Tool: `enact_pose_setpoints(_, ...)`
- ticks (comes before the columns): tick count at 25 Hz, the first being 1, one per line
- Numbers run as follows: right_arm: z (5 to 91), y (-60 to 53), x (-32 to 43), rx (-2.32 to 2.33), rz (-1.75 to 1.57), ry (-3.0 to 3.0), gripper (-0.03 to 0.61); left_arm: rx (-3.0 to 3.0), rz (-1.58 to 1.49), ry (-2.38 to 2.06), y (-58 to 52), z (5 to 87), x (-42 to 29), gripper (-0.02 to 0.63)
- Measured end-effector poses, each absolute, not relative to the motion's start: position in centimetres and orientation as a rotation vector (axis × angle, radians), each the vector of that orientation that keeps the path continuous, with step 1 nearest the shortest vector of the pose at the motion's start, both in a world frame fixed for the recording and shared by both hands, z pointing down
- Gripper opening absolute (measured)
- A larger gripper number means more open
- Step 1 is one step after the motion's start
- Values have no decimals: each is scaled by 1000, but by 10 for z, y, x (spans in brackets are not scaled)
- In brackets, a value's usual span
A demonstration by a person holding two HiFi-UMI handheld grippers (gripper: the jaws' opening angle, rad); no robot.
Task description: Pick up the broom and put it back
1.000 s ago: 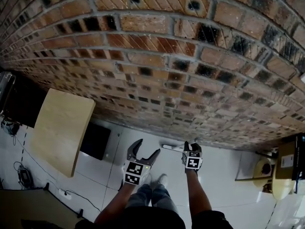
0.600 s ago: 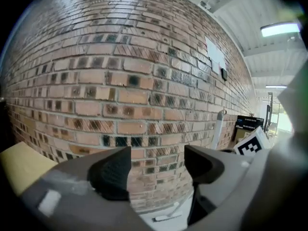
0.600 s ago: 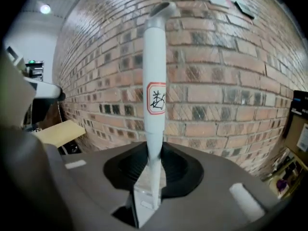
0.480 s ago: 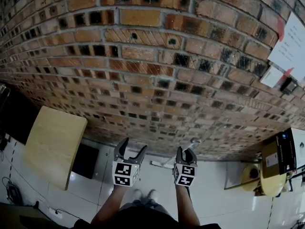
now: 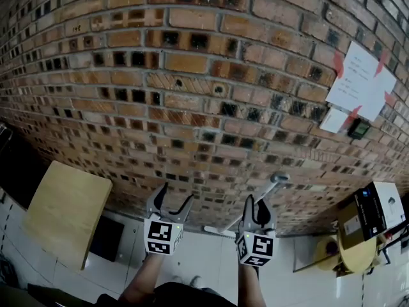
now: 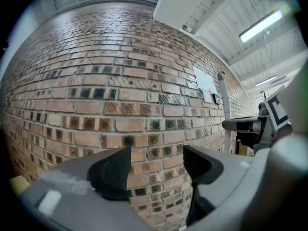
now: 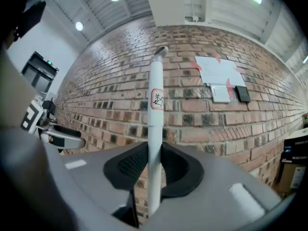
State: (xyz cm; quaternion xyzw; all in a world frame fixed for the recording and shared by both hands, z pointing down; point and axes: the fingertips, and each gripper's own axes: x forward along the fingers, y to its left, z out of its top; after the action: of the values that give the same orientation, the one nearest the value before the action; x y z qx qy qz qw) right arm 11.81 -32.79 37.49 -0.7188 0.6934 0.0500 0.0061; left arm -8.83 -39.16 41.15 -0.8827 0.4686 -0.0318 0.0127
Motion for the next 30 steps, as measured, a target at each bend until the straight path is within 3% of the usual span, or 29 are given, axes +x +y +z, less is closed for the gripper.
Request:
enact_pose_setpoints(10,295,-310,116,-2122,237,2102,87,-2619,-19,1443,-387,335,-90,351)
enact_pose_setpoints(30,336,-288,122,-2149,121,2148,83,-2659,-50,1386,-371,345,-64,351)
